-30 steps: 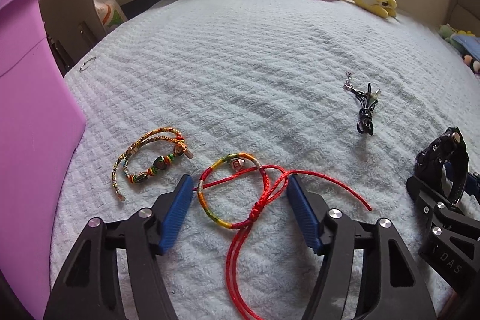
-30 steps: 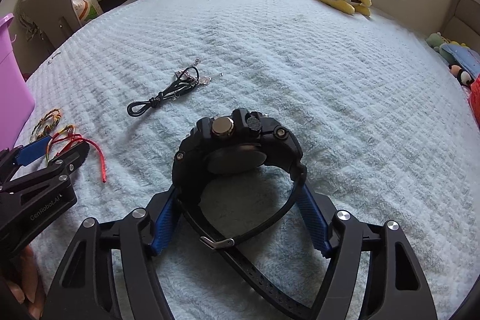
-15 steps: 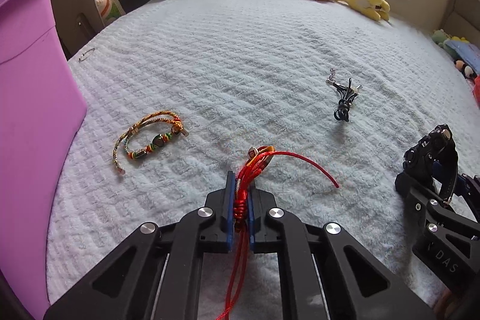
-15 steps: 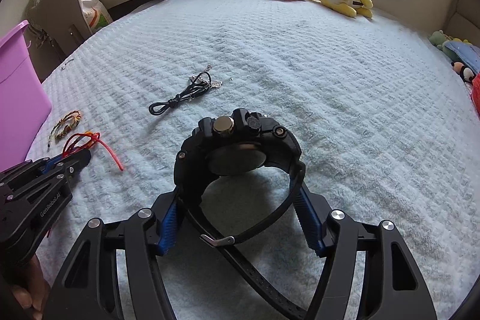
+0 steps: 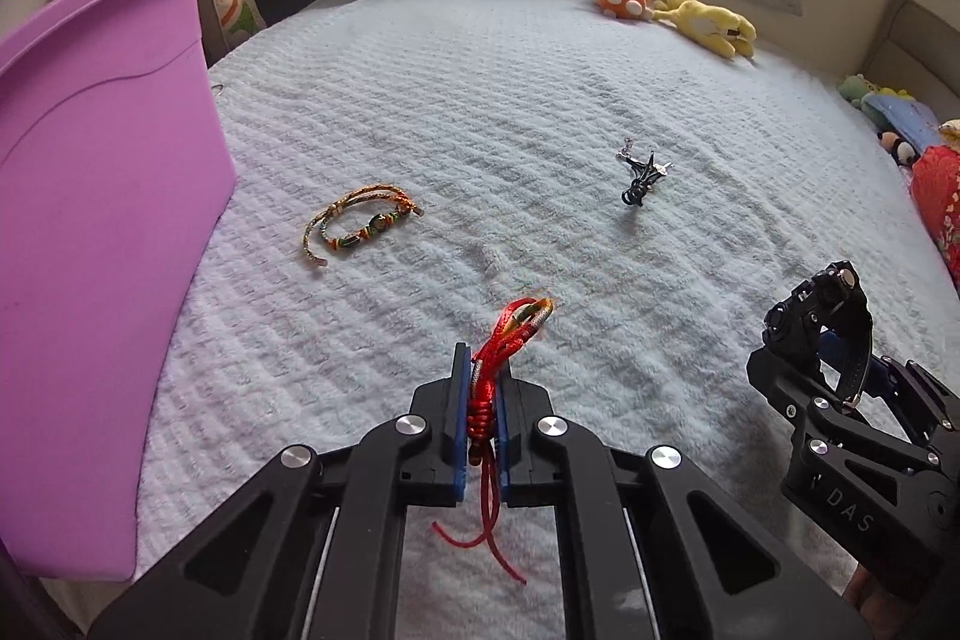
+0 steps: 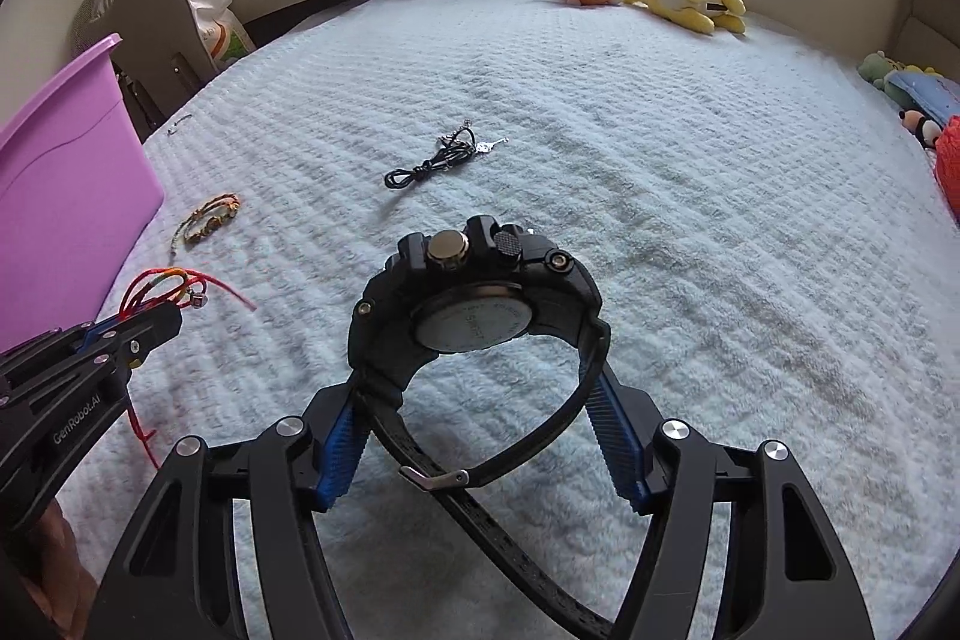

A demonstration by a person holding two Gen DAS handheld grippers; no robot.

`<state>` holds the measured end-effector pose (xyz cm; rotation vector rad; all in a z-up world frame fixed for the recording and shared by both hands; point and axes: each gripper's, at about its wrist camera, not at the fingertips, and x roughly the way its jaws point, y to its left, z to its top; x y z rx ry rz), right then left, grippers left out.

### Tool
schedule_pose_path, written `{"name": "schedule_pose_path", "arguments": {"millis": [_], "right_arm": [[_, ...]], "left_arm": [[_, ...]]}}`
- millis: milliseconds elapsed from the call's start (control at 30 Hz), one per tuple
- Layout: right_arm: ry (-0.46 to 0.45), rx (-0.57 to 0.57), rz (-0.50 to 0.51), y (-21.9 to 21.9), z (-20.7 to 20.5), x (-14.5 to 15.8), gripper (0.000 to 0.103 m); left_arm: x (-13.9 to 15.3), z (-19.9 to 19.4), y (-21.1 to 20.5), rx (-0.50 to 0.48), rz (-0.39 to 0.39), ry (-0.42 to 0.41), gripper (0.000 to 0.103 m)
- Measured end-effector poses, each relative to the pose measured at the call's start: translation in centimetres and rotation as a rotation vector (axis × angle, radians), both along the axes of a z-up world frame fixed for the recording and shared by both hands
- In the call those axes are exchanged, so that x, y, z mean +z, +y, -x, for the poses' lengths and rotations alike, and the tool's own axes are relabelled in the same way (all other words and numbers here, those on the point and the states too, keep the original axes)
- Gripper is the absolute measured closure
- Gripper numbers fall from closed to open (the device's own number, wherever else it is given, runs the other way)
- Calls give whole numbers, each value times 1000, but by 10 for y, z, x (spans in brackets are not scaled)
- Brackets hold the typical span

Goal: Organize jewelry
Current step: 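Carry the black watch and red cord bracelet over the pink tub with both tools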

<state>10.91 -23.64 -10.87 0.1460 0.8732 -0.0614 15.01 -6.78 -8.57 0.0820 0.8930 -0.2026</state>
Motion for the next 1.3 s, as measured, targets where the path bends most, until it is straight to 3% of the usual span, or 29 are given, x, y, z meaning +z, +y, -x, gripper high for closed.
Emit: {"name": "schedule_pose_path", "arguments": {"millis": [500,900,1067,1300], "right_arm": [[-122,83,-28,55,52,106,39],[-205,214,-32,132,40,183,39],[-227,293,-60,170,15,207,39],[-233,394,-85,225,-26,226,39]], "left_arm": [[113,65,75,41,52,-96,96],[202,77,159,158,52,-215,96],[214,65,208,246,31,-216,96],[206,39,270,357,7,-176,96]]}}
